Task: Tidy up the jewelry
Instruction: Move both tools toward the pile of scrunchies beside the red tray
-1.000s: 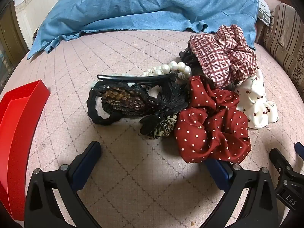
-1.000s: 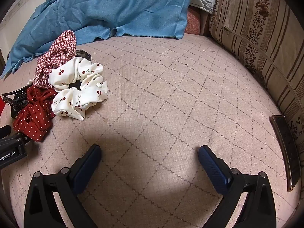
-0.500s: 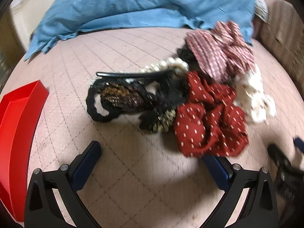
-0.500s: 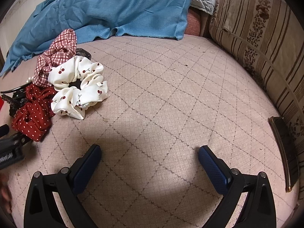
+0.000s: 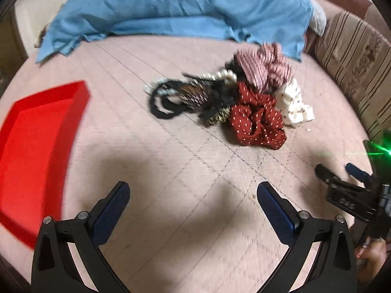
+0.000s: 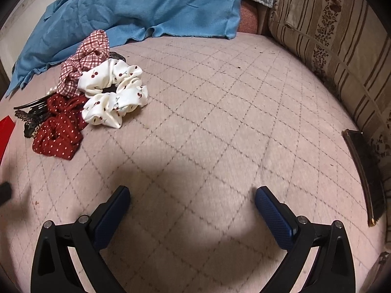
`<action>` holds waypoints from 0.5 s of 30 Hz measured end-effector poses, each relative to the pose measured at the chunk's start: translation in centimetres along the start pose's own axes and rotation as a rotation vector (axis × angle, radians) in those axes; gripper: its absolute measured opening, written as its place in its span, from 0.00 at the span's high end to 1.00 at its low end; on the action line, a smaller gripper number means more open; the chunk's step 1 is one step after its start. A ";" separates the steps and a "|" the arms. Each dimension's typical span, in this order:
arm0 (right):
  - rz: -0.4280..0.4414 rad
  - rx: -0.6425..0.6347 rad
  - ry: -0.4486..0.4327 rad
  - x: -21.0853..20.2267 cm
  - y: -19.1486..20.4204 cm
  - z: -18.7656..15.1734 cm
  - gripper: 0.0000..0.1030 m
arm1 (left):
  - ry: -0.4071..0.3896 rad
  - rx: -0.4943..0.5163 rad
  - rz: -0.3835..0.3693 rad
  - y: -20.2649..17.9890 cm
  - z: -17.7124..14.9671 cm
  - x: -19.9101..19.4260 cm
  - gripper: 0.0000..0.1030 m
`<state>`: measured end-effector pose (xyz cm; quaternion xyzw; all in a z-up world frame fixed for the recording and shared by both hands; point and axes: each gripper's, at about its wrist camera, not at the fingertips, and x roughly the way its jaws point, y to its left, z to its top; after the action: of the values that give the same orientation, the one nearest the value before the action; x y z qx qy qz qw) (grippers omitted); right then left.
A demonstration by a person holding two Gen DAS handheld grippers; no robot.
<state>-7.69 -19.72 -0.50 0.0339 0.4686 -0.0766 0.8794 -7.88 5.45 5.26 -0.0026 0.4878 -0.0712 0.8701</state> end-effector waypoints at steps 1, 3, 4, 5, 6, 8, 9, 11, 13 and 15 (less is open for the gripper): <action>-0.006 -0.007 0.001 -0.2 0.2 -0.1 0.00 | -0.026 0.008 0.019 0.2 -0.2 -1.2 0.00; 0.005 -0.013 0.006 -0.9 0.5 -0.4 0.00 | -0.081 0.022 0.053 0.5 -0.5 -3.3 0.00; 0.023 -0.009 0.001 -1.4 0.6 -0.7 0.00 | -0.105 0.027 0.064 0.7 -0.6 -4.4 0.00; 0.036 -0.002 -0.007 -1.8 0.6 -1.0 0.00 | -0.133 0.032 0.075 1.0 -0.6 -5.4 0.00; 0.048 0.007 -0.021 -2.5 0.7 -1.3 0.00 | -0.160 0.037 0.088 1.1 -0.6 -6.5 0.00; 0.056 0.022 -0.061 -4.0 0.9 -1.8 0.00 | -0.212 0.041 0.112 1.3 -0.8 -8.4 0.00; 0.060 0.029 -0.084 -4.9 1.0 -2.2 0.00 | -0.238 0.041 0.120 1.4 -0.9 -9.4 0.00; 0.071 0.037 -0.126 -6.6 1.2 -2.7 0.00 | -0.277 0.037 0.129 1.6 -1.2 -11.1 0.00; 0.067 0.043 -0.182 -8.7 1.5 -3.2 0.00 | -0.309 0.031 0.134 1.9 -1.3 -12.4 0.00; 0.069 0.045 -0.232 -10.7 1.7 -3.4 0.00 | -0.341 0.025 0.135 2.1 -1.6 -13.9 0.00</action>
<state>-16.08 -16.48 6.41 0.0606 0.3605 -0.0602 0.9288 -16.15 9.43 16.08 0.0288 0.3314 -0.0174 0.9429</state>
